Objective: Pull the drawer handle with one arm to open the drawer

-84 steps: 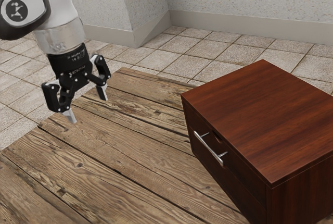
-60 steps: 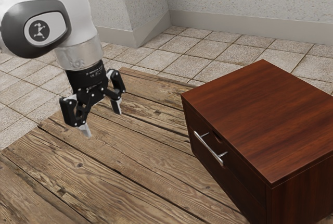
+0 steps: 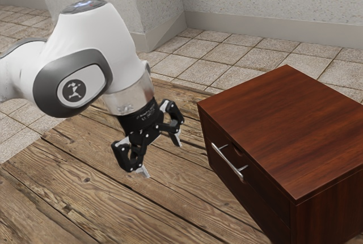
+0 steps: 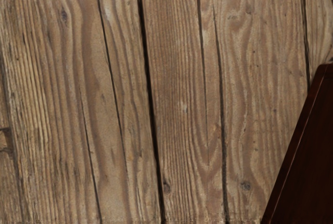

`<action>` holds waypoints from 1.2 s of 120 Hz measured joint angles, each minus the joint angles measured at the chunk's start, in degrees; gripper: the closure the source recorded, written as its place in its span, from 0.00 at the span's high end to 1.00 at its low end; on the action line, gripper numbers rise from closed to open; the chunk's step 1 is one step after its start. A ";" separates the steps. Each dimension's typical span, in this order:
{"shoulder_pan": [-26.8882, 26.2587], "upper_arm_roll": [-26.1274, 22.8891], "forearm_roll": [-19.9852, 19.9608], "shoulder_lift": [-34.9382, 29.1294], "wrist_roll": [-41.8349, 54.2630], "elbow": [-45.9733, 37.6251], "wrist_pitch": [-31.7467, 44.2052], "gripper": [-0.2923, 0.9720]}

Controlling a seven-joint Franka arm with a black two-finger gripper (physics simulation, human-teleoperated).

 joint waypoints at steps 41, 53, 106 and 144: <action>-2.24 -0.05 -1.94 2.58 0.02 -0.20 8.46 0.77; -2.59 -0.05 -2.07 3.32 0.03 -0.20 9.82 0.77; -3.56 -0.91 -2.39 5.52 0.26 -0.27 14.01 0.77; -3.68 -1.05 -2.87 6.60 0.53 -0.22 15.53 0.76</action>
